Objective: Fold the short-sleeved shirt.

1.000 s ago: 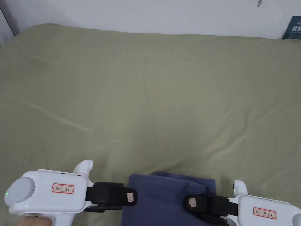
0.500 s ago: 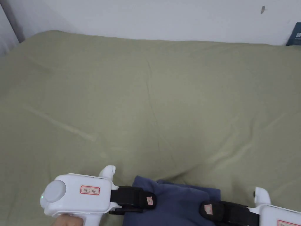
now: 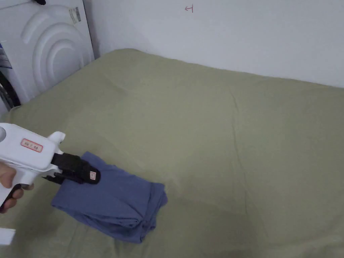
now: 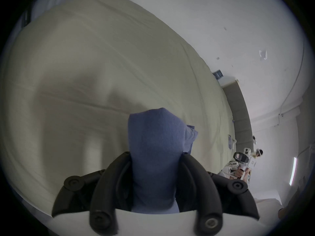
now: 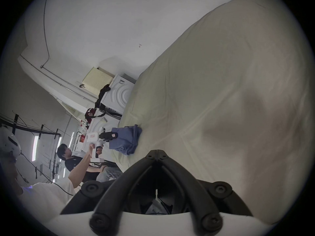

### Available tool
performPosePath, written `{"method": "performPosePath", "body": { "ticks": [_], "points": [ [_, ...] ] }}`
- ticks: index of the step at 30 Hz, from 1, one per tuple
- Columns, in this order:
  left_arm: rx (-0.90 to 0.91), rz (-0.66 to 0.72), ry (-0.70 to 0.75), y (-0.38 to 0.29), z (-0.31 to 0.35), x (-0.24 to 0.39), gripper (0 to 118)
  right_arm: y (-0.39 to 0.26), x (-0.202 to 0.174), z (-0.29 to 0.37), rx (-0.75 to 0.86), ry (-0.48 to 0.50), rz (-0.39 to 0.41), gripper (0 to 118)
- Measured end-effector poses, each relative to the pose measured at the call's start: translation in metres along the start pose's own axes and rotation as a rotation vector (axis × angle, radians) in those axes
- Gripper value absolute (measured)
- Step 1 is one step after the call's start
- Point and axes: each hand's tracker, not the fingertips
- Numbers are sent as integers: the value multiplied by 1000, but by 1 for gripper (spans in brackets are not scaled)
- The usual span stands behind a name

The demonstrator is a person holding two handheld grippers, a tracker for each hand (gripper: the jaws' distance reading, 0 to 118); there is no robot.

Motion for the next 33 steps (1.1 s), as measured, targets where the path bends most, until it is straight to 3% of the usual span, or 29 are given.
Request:
{"method": "performPosePath", "body": {
  "ticks": [4, 7, 8, 10, 11, 16, 18, 20, 21, 22, 23, 24, 26, 29, 33],
  "points": [
    [-4, 65, 38, 11, 22, -21, 36, 10, -5, -8, 11, -14, 9, 2],
    [-5, 75, 46, 0, 24, -1, 36, 17, -6, -13, 7, -8, 21, 2],
    [-7, 76, 45, -1, 24, 1, 47, 19, -7, -14, 5, -10, 25, 2],
    [8, 60, 87, 5, 31, -3, 96, 21, -6, -13, 4, -5, 32, 2],
    [24, 45, 88, 5, 33, 4, 115, 22, -7, -12, 4, -2, 38, 2],
    [137, -62, 166, -2, 51, 42, 117, 25, -12, 7, 26, 6, 70, 2],
    [150, -76, 163, -18, 48, 95, 116, 27, -18, 21, 43, 16, 94, 2],
    [195, -139, 155, -27, 47, 138, 107, 30, -27, 36, 82, 8, 142, 2],
    [231, -200, 170, -34, 47, 161, 92, 31, -33, 44, 107, -4, 172, 2],
    [270, -245, 147, -44, 44, 185, 68, 32, -38, 51, 133, -23, 197, 2],
    [307, -294, 158, -54, 37, 218, 27, 34, -46, 59, 174, -61, 234, 2],
    [323, -332, 156, -66, 30, 244, 9, 34, -54, 66, 219, -103, 260, 2],
    [411, -416, 200, -87, 11, 289, 9, 35, -74, 79, 312, -229, 345, 2],
    [520, -366, 76, -117, -16, 343, 8, 34, -102, 90, 443, -413, 469, 2],
    [747, -557, 262, -165, -48, 422, 8, 24, -141, 99, 617, -585, 635, 2]
  ]
}}
